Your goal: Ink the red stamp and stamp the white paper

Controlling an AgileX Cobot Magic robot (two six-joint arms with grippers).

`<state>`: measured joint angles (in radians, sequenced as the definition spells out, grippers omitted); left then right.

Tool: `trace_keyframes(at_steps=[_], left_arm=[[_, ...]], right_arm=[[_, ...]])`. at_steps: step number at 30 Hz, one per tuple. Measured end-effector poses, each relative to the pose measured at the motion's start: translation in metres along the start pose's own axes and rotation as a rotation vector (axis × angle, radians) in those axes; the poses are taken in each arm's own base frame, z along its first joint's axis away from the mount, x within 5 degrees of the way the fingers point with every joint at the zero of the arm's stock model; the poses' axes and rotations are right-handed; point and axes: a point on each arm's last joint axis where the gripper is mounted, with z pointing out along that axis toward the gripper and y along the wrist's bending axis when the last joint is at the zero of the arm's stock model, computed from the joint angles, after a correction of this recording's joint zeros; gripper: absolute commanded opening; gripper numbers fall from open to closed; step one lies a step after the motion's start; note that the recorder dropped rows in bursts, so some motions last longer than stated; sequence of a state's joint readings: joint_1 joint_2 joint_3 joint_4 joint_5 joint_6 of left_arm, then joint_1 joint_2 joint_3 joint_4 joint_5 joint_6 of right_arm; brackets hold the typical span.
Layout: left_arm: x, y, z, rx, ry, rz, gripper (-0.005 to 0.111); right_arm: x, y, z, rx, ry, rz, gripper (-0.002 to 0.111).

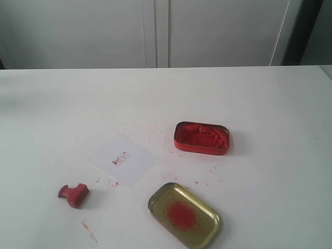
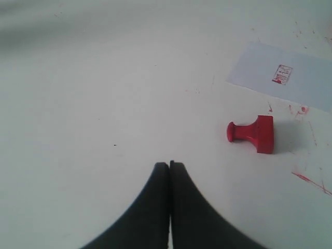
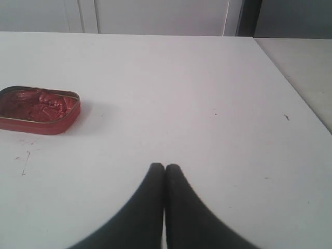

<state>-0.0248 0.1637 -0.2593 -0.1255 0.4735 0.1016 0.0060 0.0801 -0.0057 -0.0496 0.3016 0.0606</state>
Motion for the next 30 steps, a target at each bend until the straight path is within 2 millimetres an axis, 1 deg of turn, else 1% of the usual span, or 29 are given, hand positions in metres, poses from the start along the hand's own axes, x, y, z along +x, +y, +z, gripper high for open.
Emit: trace_keyframes(at_steps=[7, 21, 27, 30], left_arm=[[0.000, 0.005, 0.000, -0.054, 0.004, -0.041, 0.000], [0.001, 0.005, -0.001, -0.057, -0.006, -0.045, 0.000], [0.013, 0.005, 0.006, -0.055, 0.031, -0.049, 0.000], [0.017, 0.005, 0.008, -0.059, 0.012, -0.048, 0.000]], right_arm=[[0.000, 0.000, 0.000, 0.000, 0.000, 0.000, 0.000], [0.000, 0.000, 0.000, 0.000, 0.000, 0.000, 0.000], [0.000, 0.000, 0.000, 0.000, 0.000, 0.000, 0.000], [0.000, 0.000, 0.000, 0.000, 0.000, 0.000, 0.000]])
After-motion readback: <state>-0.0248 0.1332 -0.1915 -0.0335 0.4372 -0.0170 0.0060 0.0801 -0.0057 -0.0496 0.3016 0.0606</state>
